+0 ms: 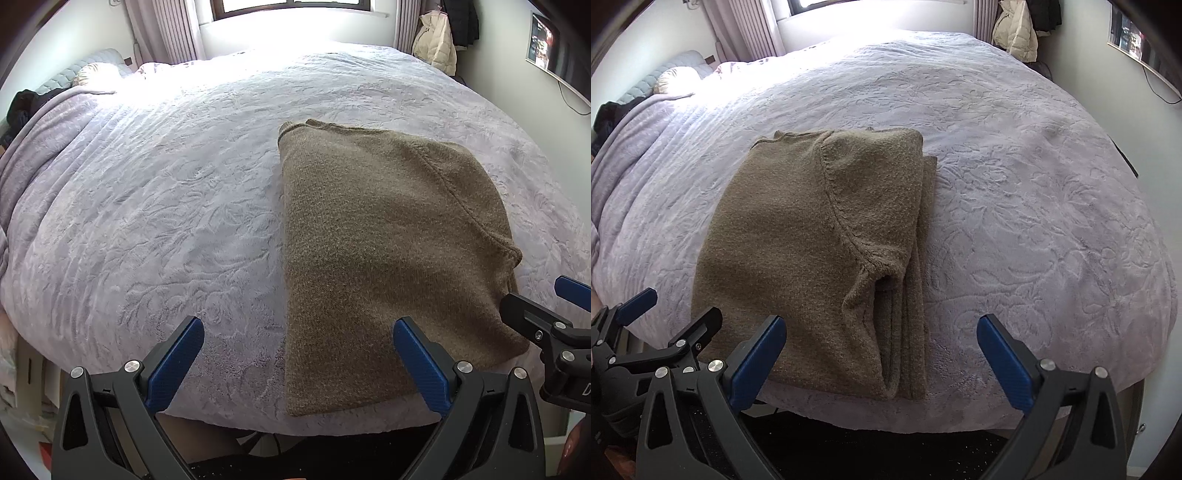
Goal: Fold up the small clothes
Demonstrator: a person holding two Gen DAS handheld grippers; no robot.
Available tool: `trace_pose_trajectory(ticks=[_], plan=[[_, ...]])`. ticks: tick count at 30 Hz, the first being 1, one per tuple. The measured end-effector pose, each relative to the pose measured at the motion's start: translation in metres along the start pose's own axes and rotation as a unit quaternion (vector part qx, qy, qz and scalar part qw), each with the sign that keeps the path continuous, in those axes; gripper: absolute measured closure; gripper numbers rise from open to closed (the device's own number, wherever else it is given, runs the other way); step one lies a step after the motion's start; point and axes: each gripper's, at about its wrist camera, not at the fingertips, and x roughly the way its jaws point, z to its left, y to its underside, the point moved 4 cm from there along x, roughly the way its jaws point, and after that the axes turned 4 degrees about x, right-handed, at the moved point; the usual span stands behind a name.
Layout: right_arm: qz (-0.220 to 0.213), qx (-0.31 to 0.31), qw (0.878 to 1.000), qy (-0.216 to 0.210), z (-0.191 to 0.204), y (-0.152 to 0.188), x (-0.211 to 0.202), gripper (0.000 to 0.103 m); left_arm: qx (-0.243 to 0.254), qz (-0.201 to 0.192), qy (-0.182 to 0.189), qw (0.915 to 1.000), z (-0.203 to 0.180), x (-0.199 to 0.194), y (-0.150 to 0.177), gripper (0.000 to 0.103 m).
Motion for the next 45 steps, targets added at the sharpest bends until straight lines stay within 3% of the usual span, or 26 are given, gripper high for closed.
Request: trace_pose_trajectory(ticks=[45], plan=[[-0.004, -0.002, 1.000, 0.008, -0.0016, -0.0018, -0.0019, 0.000, 0.005, -0.001, 0.001, 1.0000, -0.0006, -0.0003, 0.0006, 0.000]])
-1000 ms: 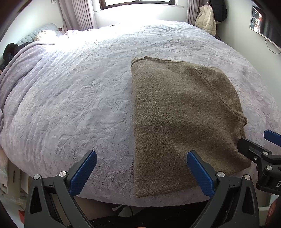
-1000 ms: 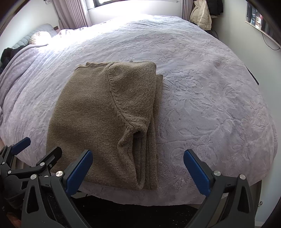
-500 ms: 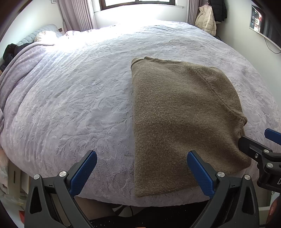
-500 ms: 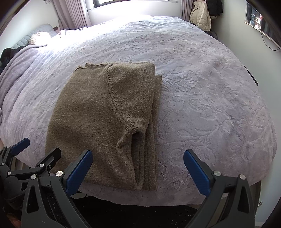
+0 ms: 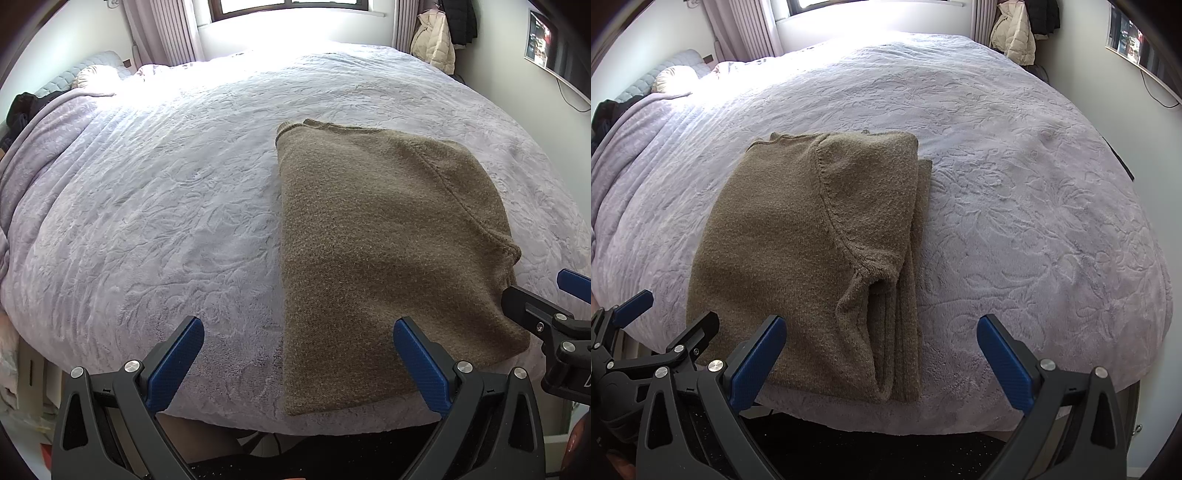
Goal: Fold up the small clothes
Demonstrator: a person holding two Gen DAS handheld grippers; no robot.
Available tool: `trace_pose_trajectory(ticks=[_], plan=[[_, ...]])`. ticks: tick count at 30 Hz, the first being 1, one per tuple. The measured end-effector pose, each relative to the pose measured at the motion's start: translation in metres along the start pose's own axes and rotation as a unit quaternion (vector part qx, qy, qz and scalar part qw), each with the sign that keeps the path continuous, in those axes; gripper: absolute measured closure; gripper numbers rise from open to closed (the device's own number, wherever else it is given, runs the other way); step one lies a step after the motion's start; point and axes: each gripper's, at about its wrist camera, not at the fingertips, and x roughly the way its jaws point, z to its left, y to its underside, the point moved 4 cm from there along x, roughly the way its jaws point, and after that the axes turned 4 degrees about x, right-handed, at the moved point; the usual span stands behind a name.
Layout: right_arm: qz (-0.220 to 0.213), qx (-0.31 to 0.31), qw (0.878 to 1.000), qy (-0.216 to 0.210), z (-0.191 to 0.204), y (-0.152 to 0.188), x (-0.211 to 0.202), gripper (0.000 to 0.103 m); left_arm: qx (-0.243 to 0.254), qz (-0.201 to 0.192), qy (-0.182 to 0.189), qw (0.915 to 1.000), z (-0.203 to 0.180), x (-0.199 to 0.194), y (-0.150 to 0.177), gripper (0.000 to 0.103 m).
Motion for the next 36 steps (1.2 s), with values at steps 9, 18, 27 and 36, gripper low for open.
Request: trace_pose_trajectory(ticks=[9, 18, 27, 36], plan=[[0.000, 0.000, 1.000, 0.000, -0.0008, -0.0008, -0.0001, 0.000, 0.004, -0.001, 0.001, 1.0000, -0.0020, 0.0001, -0.0004, 0.000], [0.000, -0.001, 1.000, 0.000, -0.0011, -0.0017, -0.0004, 0.000, 0.008, -0.002, 0.003, 1.0000, -0.0017, -0.0006, -0.0004, 0.000], [0.000, -0.001, 1.000, 0.001, -0.0002, -0.0006, -0.0005, 0.000, 0.008, -0.003, 0.003, 1.0000, -0.0026, -0.0015, -0.0003, 0.000], [0.001, 0.000, 1.000, 0.003, -0.0008, -0.0005, 0.0001, 0.000, -0.002, -0.005, 0.010, 0.9999, 0.0011, -0.0007, 0.0001, 0.000]])
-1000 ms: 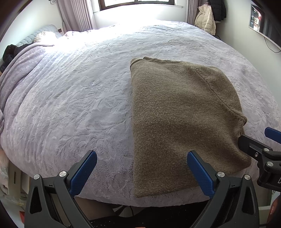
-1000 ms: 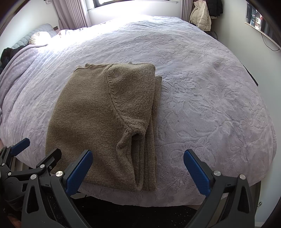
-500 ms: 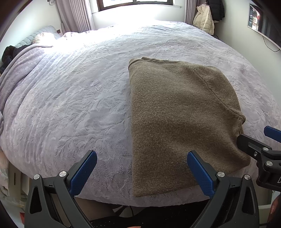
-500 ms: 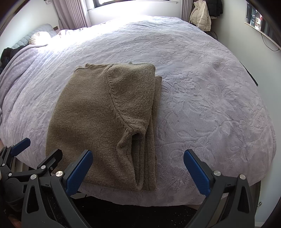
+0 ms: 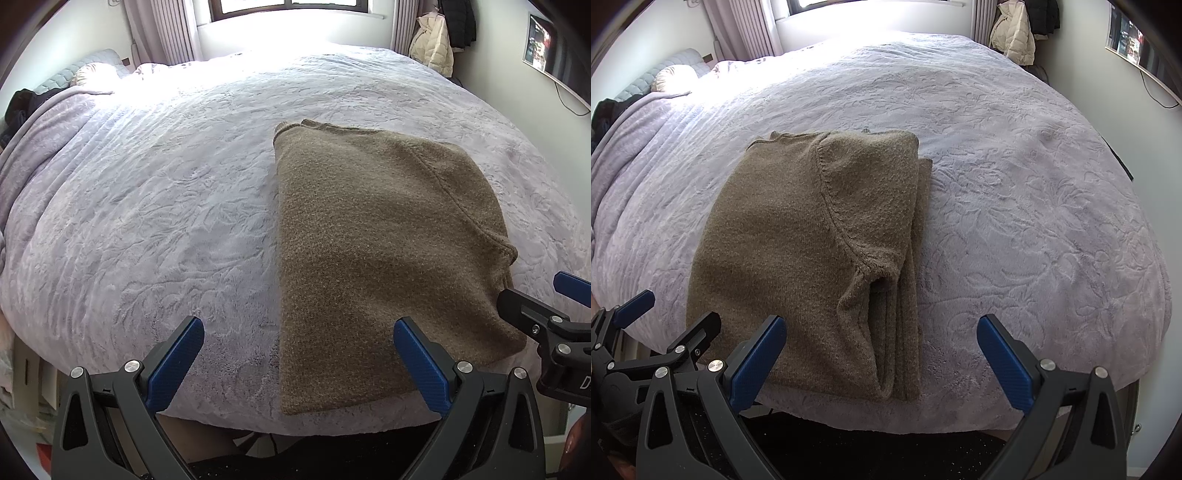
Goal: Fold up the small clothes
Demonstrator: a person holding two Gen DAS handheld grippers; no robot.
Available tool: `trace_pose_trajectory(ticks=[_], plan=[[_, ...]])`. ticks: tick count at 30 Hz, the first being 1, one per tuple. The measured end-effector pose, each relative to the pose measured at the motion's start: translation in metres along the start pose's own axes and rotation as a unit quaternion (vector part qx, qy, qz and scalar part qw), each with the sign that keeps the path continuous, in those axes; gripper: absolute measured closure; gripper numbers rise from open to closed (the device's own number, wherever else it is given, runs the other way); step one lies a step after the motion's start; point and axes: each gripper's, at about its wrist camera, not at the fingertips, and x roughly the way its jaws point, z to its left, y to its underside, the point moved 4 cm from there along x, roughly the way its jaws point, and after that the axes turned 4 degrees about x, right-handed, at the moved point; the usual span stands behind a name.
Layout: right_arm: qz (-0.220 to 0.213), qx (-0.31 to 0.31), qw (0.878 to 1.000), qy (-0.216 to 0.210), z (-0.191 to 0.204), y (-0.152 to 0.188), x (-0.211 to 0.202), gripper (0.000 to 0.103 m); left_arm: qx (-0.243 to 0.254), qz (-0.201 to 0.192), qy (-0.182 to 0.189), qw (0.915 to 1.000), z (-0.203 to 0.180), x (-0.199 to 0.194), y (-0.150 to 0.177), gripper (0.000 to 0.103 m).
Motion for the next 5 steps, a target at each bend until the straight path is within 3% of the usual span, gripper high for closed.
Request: trace_pose_trajectory(ticks=[5], plan=[[0.000, -0.001, 1.000, 0.001, -0.0005, 0.0004, -0.0002, 0.000, 0.005, -0.013, 0.001, 0.9999, -0.0004, -0.0035, -0.0001, 0.000]])
